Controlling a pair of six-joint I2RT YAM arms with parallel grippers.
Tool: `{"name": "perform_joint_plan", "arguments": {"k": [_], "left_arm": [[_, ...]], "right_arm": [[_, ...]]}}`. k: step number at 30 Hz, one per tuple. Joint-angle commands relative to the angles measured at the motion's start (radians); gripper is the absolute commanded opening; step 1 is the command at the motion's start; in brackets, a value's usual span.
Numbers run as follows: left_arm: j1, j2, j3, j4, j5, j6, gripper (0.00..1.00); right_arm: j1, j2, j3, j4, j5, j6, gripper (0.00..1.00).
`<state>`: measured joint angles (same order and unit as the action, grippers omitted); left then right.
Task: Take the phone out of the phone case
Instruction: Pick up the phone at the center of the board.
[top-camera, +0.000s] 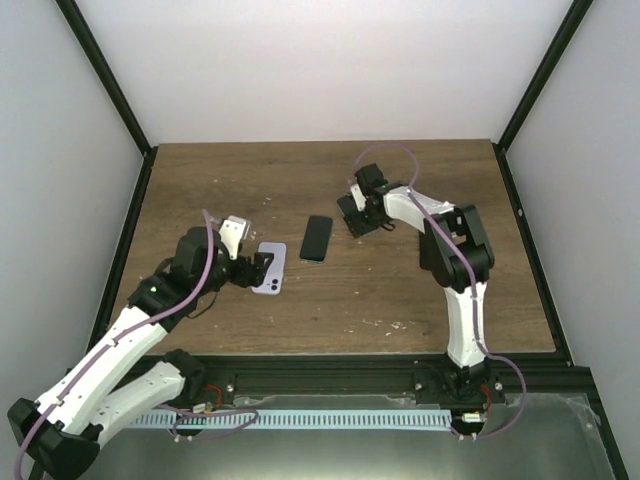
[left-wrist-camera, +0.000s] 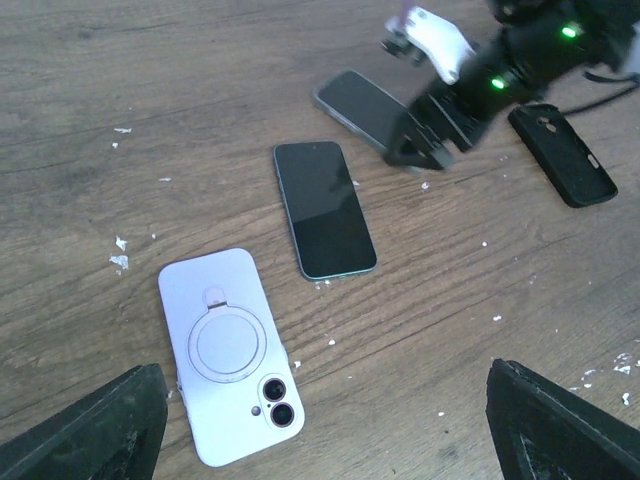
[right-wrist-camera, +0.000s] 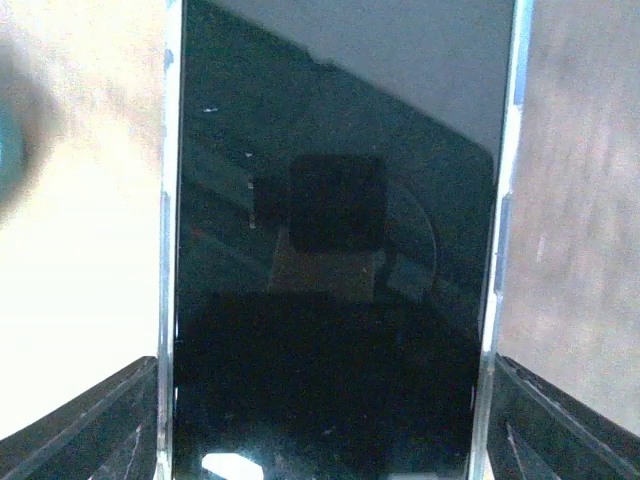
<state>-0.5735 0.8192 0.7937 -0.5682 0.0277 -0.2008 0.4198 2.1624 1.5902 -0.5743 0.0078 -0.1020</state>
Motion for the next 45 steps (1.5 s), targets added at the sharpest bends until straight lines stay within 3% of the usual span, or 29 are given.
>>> {"name": "perform_joint_plan", "arguments": {"k": [1,4,6,7,13,18,25,28,34,38,43,45], "left_arm": [[0.008,-0.018,-0.013,0.02,-0.016,0.012,0.88],[0.009,-0.019,-0.013,0.02,-0.023,0.012,0.88],[0.009,-0.016,-0.013,0.02,-0.022,0.012,0.88],[0.01,-0.015,-0.014,0.021,-0.022,0.013,0.88],[0.01,-0.009,-0.014,0.019,-0.025,0.014,0.88],[0.01,-0.015,-0.016,0.019,-0.034,0.014,0.88],[0.009,-0.021,-0.016,0.019,-0.038,0.015,0.88],[0.01,-0.022,-0.016,0.019,-0.038,0.015,0.88],[0.01,-0.02,-0.016,0.021,-0.039,0.016,0.88],[0.01,-0.013,-0.018,0.022,-0.047,0.014,0.88],[0.009,0.028,-0.018,0.027,-0.06,-0.013,0.88],[0.01,0.054,-0.01,0.037,-0.002,-0.043,0.89]], "right_arm": [[0.002,-0.123,-0.224,-0.132,-0.005,-0.088,0.81],[0.003,-0.205,-0.342,-0.179,-0.026,-0.118,0.85],[0.003,-0.246,-0.401,-0.192,-0.024,-0.133,0.98],[0.003,-0.262,-0.421,-0.189,-0.013,-0.141,1.0],[0.004,-0.282,-0.386,-0.186,-0.003,-0.165,1.0],[0.001,-0.244,-0.331,-0.188,-0.109,-0.207,1.0],[0.003,-0.085,-0.228,-0.22,-0.116,-0.156,0.99],[0.002,-0.068,-0.207,-0.218,-0.1,-0.136,0.88],[0.002,-0.097,-0.245,-0.224,-0.068,-0.133,0.82],[-0.001,-0.144,-0.277,-0.22,-0.099,-0.144,0.62],[-0.016,-0.316,-0.307,-0.162,-0.212,-0.161,0.57],[-0.016,-0.418,-0.343,-0.103,-0.26,-0.167,0.56]]}}
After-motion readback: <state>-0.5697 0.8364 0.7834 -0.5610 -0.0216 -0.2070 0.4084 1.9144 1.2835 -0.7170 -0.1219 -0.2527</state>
